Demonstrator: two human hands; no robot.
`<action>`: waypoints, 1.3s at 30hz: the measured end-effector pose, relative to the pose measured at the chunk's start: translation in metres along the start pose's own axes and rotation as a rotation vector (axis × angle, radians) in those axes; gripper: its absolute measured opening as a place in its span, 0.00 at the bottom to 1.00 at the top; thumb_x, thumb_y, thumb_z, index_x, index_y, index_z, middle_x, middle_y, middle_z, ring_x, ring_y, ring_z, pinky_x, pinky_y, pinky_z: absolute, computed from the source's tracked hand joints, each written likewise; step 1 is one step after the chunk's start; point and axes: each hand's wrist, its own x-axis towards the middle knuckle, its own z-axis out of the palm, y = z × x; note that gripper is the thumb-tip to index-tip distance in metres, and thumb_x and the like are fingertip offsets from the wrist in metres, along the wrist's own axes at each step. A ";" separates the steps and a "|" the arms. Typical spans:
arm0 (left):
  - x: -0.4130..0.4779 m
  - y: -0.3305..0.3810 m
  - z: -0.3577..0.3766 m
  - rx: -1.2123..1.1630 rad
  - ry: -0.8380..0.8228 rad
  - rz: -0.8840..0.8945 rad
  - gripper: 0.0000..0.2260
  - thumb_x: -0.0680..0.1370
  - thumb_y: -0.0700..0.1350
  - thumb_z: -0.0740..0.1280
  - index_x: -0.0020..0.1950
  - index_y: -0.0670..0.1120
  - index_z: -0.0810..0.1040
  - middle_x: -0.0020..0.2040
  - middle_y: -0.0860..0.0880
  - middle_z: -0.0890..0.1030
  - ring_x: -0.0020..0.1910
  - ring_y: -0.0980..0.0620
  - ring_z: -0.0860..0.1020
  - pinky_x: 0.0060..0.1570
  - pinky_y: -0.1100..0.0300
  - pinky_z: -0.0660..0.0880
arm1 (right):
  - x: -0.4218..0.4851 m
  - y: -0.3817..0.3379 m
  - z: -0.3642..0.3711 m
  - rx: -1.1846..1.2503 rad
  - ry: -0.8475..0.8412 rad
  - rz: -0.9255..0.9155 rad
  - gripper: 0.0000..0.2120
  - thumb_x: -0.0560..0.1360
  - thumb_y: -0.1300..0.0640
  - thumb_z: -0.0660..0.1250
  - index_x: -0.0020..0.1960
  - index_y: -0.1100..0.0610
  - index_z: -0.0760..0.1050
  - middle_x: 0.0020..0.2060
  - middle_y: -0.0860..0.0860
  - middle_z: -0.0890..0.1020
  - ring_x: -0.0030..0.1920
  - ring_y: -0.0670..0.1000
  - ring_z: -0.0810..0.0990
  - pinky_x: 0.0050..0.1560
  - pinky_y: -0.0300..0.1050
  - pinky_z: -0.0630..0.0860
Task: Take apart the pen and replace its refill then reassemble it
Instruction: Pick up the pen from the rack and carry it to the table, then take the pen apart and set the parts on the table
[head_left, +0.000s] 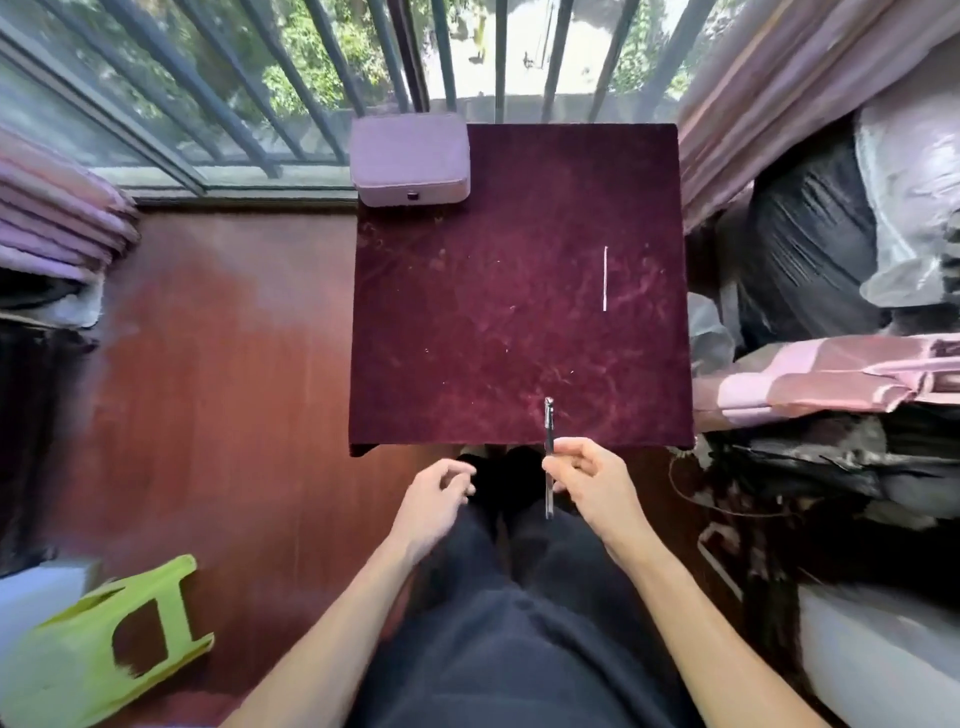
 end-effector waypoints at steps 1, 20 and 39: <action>0.008 0.014 0.005 -0.053 0.001 0.018 0.07 0.83 0.42 0.64 0.53 0.48 0.83 0.42 0.51 0.84 0.39 0.57 0.80 0.40 0.68 0.75 | 0.006 0.000 0.006 0.014 0.001 0.001 0.09 0.79 0.64 0.75 0.53 0.50 0.82 0.42 0.51 0.87 0.35 0.36 0.84 0.39 0.29 0.78; 0.169 -0.017 0.076 -0.373 0.021 0.104 0.10 0.85 0.45 0.62 0.57 0.48 0.84 0.40 0.56 0.85 0.44 0.57 0.85 0.51 0.59 0.82 | 0.166 0.089 0.044 0.087 -0.049 0.006 0.07 0.78 0.58 0.77 0.54 0.49 0.84 0.47 0.49 0.89 0.46 0.45 0.88 0.46 0.36 0.82; 0.215 -0.032 0.081 -0.390 -0.021 0.254 0.14 0.86 0.45 0.60 0.43 0.47 0.80 0.31 0.57 0.74 0.30 0.60 0.69 0.33 0.69 0.70 | 0.241 0.110 0.054 0.184 -0.114 -0.178 0.05 0.80 0.57 0.75 0.53 0.56 0.88 0.36 0.38 0.87 0.35 0.35 0.83 0.37 0.26 0.76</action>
